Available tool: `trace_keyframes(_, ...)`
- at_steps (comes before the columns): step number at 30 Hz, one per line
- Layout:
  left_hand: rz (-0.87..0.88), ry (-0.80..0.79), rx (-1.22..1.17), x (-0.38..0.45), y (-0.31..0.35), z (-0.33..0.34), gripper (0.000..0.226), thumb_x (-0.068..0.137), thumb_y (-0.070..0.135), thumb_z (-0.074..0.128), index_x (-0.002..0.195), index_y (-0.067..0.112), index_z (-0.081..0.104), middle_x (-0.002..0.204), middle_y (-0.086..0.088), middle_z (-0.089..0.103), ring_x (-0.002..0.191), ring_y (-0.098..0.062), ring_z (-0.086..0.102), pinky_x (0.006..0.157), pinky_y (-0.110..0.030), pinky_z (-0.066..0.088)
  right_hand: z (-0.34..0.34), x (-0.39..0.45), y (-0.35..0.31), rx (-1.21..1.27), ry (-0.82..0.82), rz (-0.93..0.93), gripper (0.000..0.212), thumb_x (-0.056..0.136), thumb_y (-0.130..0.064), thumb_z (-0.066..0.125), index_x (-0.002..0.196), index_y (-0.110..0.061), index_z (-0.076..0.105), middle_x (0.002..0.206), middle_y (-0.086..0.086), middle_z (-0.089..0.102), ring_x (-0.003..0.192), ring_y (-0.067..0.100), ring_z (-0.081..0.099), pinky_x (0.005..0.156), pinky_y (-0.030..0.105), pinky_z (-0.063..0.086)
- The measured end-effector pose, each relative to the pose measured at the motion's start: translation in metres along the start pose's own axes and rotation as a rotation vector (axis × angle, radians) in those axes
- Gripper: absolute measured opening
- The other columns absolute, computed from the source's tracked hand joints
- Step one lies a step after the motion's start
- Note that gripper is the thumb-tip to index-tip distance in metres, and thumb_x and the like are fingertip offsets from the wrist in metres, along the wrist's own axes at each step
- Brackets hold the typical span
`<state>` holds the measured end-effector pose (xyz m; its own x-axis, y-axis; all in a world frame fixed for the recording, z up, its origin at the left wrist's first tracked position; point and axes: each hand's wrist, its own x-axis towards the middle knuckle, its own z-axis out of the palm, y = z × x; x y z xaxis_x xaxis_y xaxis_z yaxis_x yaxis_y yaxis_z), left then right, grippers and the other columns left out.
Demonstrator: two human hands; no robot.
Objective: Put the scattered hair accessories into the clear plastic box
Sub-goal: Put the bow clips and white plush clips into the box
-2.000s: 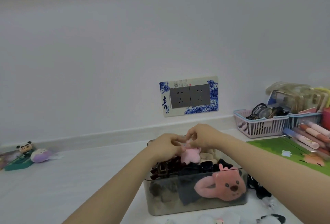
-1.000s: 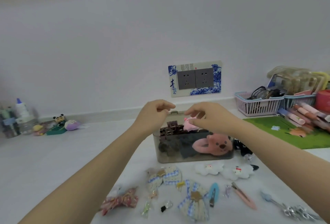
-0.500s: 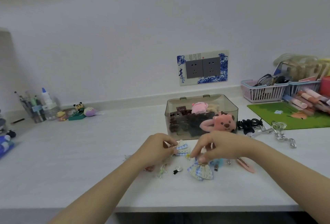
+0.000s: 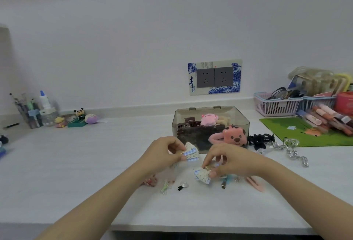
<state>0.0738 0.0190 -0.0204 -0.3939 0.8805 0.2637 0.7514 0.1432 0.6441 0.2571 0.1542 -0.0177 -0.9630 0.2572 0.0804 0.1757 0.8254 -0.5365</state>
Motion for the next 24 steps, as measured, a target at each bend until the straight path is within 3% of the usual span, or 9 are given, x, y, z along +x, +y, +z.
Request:
trace_keyframes(2, 0.040, 0.035, -0.034, 0.006, 0.010, -0.010, 0.018, 0.073, 0.020, 0.078, 0.080, 0.031, 0.065, 0.082, 0.014, 0.065, 0.078, 0.000, 0.059, 0.064, -0.003, 0.040, -0.013, 0.001, -0.002, 0.034, 0.071, -0.027, 0.019, 0.075, -0.032, 0.073, 0.093, -0.036, 0.067, 0.102, -0.019, 0.059, 0.093, -0.009, 0.052, 0.080, 0.005, 0.038)
trace_keyframes(5, 0.075, 0.045, -0.095, 0.021, 0.027, -0.024, 0.019, 0.073, 0.016, 0.078, 0.083, 0.027, 0.066, 0.082, 0.013, 0.064, 0.073, -0.002, 0.058, 0.063, -0.005, 0.042, -0.037, 0.001, -0.003, 0.055, 0.182, 0.019, 0.020, 0.074, -0.032, 0.075, 0.085, -0.044, 0.063, 0.109, -0.016, 0.061, 0.094, -0.005, 0.055, 0.081, 0.016, 0.043)
trace_keyframes(9, 0.097, 0.038, -0.146, 0.052, 0.048, -0.033, 0.019, 0.073, 0.015, 0.078, 0.085, 0.025, 0.067, 0.081, 0.013, 0.064, 0.072, 0.000, 0.057, 0.065, -0.011, 0.046, -0.069, 0.005, -0.002, -0.035, 0.305, 0.065, 0.020, 0.078, -0.025, 0.071, 0.093, -0.036, 0.064, 0.095, -0.026, 0.059, 0.087, -0.010, 0.053, 0.073, 0.006, 0.040)
trace_keyframes(14, 0.096, 0.045, -0.186, 0.103, 0.054, -0.024, 0.020, 0.072, 0.014, 0.079, 0.081, 0.028, 0.067, 0.083, 0.003, 0.065, 0.078, -0.010, 0.059, 0.077, -0.026, 0.050, -0.100, 0.023, 0.018, -0.005, 0.372, 0.084, 0.018, 0.076, -0.024, 0.074, 0.090, -0.031, 0.065, 0.091, -0.024, 0.062, 0.085, -0.006, 0.056, 0.081, 0.019, 0.046)
trace_keyframes(17, 0.081, 0.046, -0.184, 0.134, 0.050, -0.016, 0.020, 0.073, 0.010, 0.078, 0.084, 0.024, 0.069, 0.082, 0.004, 0.063, 0.076, -0.008, 0.057, 0.070, -0.018, 0.047, -0.112, 0.037, 0.036, -0.010, 0.417, 0.129, 0.017, 0.076, -0.024, 0.074, 0.086, -0.031, 0.063, 0.090, -0.020, 0.061, 0.079, 0.000, 0.059, 0.072, 0.016, 0.042)
trace_keyframes(20, 0.074, 0.035, -0.104, 0.165, 0.042, -0.004, 0.021, 0.074, 0.008, 0.076, 0.091, 0.020, 0.070, 0.080, 0.009, 0.061, 0.071, -0.002, 0.055, 0.062, -0.011, 0.041, -0.116, 0.058, 0.057, -0.084, 0.479, 0.171, 0.021, 0.076, -0.024, 0.074, 0.095, -0.022, 0.067, 0.096, -0.009, 0.060, 0.090, 0.009, 0.057, 0.071, 0.011, 0.041)
trace_keyframes(22, 0.073, 0.017, -0.016, 0.180, 0.037, 0.002, 0.021, 0.077, 0.007, 0.073, 0.096, 0.017, 0.070, 0.081, 0.008, 0.061, 0.071, -0.001, 0.055, 0.059, -0.007, 0.041, -0.115, 0.073, 0.068, -0.140, 0.518, 0.204, 0.019, 0.073, -0.029, 0.076, 0.090, -0.027, 0.069, 0.101, -0.005, 0.061, 0.097, 0.014, 0.056, 0.087, 0.028, 0.047)
trace_keyframes(24, 0.071, -0.021, 0.077, 0.191, 0.029, 0.009, 0.027, 0.077, 0.006, 0.073, 0.101, 0.016, 0.069, 0.087, 0.005, 0.061, 0.078, -0.006, 0.056, 0.064, -0.008, 0.043, -0.113, 0.085, 0.076, -0.244, 0.497, 0.252, 0.017, 0.071, -0.038, 0.075, 0.076, -0.043, 0.060, 0.108, -0.005, 0.062, 0.107, 0.018, 0.051, 0.097, 0.039, 0.040)
